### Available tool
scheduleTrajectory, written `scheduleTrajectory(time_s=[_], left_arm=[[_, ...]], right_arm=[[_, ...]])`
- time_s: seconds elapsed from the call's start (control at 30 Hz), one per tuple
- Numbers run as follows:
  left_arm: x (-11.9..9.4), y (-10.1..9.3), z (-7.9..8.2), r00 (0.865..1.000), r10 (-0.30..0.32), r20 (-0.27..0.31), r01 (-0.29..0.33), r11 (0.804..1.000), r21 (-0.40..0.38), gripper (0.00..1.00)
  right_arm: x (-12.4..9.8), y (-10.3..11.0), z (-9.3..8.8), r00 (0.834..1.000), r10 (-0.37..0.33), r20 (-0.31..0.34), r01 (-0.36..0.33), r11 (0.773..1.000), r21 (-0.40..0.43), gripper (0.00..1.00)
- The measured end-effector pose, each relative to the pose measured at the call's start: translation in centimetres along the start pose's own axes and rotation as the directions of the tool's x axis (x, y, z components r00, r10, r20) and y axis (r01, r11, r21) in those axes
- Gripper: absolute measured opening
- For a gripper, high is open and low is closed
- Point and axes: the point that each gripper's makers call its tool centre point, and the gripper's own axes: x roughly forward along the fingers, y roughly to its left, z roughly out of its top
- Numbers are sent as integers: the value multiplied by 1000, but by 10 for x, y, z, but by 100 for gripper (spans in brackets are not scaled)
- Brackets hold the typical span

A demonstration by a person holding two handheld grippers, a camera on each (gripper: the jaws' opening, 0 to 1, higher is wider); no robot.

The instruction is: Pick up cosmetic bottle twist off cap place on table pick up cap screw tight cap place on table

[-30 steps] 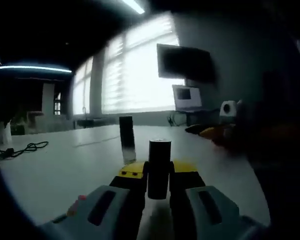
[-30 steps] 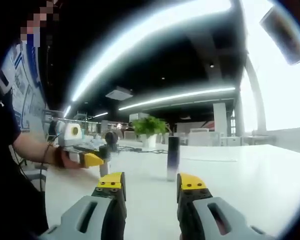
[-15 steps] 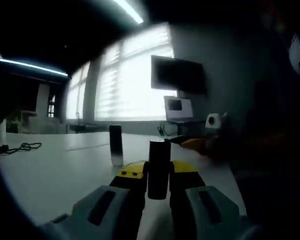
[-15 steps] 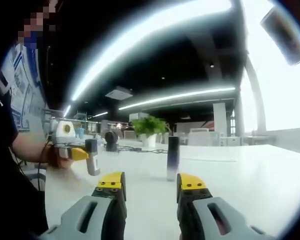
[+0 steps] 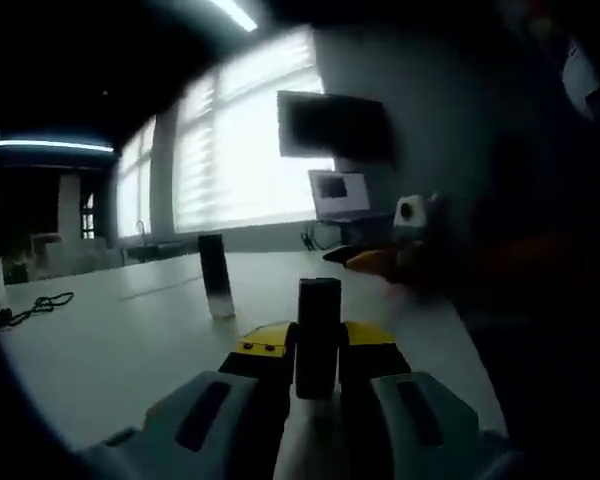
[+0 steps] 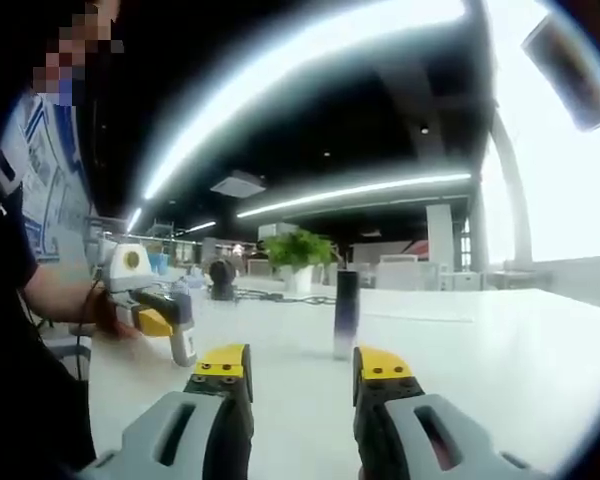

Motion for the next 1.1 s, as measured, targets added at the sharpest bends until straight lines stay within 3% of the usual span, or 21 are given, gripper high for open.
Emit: scheduleTrajectory(time_s=[0.13, 0.43, 0.57, 1.1], left_arm=[[3, 0, -7, 999, -15, -39, 15, 1000, -14, 8], [-3, -2, -12, 999, -28, -36, 26, 999, -33, 8], [-2, -3, -13, 998, -39, -44, 38, 999, -25, 13], [7, -3, -32, 983, -111, -144, 93, 988, -126, 13]], right_arm=[[0, -1, -1, 1000, -3, -5, 3, 1000, -3, 33], [1, -1, -2, 1000, -8, -12, 8, 1000, -6, 33], [2, 0, -3, 1000, -5, -16, 5, 1000, -10, 33], [5, -4, -14, 998, -14, -60, 12, 999, -31, 33]])
